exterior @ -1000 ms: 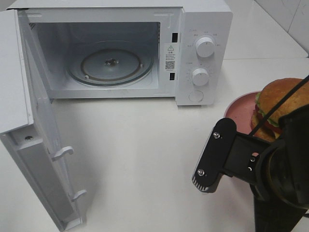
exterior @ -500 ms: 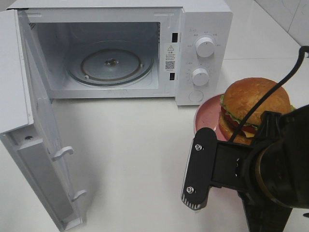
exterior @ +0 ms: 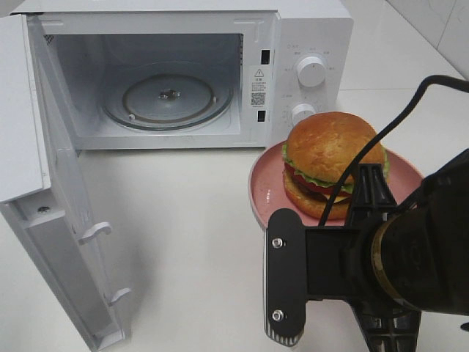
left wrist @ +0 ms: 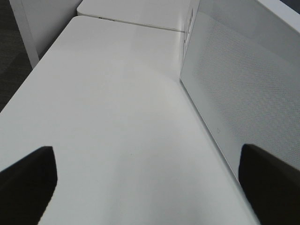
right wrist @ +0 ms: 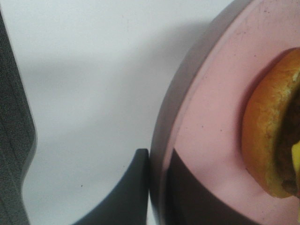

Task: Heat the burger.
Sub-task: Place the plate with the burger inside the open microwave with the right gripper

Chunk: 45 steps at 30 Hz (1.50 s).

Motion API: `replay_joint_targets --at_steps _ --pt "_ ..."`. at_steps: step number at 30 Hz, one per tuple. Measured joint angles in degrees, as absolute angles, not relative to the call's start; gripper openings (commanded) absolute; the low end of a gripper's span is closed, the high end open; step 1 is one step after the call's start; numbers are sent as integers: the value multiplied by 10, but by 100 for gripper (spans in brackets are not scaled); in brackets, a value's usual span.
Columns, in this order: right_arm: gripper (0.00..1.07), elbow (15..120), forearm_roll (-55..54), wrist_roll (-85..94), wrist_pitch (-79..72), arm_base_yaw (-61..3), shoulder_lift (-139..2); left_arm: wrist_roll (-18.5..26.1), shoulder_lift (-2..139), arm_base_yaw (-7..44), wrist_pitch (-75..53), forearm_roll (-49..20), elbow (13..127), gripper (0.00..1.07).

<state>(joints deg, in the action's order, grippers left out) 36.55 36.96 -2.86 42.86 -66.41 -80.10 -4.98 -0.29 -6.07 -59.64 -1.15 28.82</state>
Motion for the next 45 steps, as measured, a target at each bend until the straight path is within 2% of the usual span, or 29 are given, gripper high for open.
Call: replay_joint_targets --at_steps 16,33,45 --pt "4 364 374 132 367 -664 -801 -50 -3 -61 -596 -11 288 98" --pt "0 364 380 181 310 -663 -801 -50 -3 -61 -596 -11 288 98" --pt "0 364 383 218 260 -626 -801 -50 -3 -61 -596 -11 288 98"
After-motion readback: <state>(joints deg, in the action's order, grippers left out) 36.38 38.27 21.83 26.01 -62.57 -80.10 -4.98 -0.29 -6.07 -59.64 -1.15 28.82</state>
